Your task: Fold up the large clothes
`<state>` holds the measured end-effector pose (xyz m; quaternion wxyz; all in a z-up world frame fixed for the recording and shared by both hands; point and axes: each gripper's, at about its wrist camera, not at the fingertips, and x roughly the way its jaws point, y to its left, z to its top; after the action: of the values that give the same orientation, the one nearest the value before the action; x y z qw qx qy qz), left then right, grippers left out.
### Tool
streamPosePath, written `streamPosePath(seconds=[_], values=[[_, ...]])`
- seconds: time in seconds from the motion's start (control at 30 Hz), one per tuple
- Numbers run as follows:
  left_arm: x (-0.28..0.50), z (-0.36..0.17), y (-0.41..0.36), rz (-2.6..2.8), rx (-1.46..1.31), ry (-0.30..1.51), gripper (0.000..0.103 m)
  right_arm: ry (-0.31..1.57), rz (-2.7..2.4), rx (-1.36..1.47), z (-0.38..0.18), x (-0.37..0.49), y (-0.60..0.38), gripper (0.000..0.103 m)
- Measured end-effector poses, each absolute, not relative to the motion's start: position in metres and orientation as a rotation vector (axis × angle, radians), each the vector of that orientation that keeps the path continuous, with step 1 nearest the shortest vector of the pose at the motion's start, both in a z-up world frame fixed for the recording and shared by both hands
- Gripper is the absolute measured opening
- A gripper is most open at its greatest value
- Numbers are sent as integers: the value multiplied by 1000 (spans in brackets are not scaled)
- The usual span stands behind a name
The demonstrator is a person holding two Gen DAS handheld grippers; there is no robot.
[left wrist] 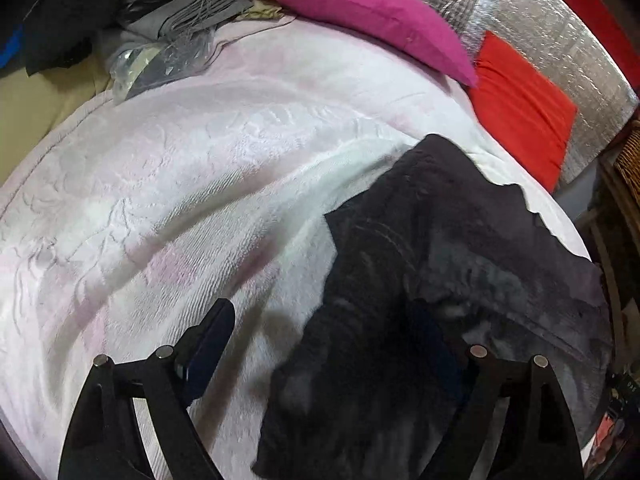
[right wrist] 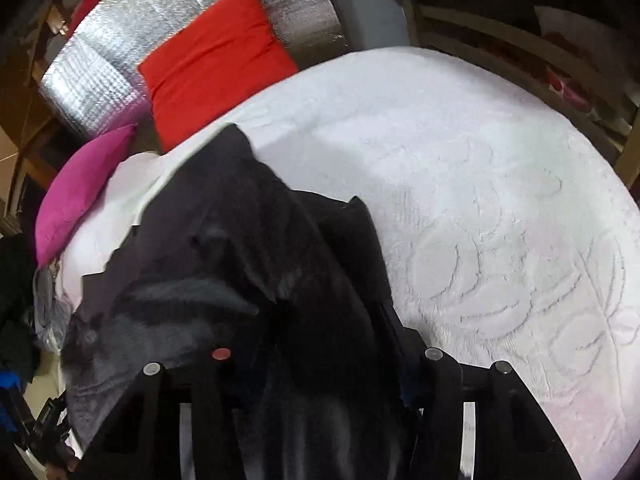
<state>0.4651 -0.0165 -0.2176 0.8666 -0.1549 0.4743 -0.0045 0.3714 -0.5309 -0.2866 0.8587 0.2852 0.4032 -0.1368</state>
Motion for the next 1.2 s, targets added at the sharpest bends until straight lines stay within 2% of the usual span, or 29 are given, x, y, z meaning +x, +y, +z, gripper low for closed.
streamPosePath(seconds=[0.03, 0.1, 0.3, 0.43, 0.47, 0.5, 0.7, 0.9, 1.2], values=[[461, -213, -17, -20, -320, 984, 88, 832, -265, 603, -279, 366, -530, 54], [447, -199, -21, -48, -308, 941, 88, 782, -249, 607, -265, 351, -525, 65], [401, -177, -29, -147, -324, 845, 88, 683, -150, 670, -244, 305, -518, 67], [379, -186, -35, -290, -474, 917, 88, 656, 5, 782, -242, 295, -497, 68], [376, -191, -38, -313, -497, 939, 88, 654, 28, 790, -244, 289, -493, 71], [372, -194, -40, -325, -511, 959, 88, 657, 57, 802, -246, 282, -488, 74], [357, -226, -43, -355, -644, 1070, 88, 671, 174, 1044, -279, 253, -476, 75], [358, -242, -39, -311, -747, 1105, 88, 703, 114, 1257, -323, 244, -476, 75], [370, -255, -38, -221, -773, 1089, 89, 705, -25, 1266, -344, 263, -483, 75]])
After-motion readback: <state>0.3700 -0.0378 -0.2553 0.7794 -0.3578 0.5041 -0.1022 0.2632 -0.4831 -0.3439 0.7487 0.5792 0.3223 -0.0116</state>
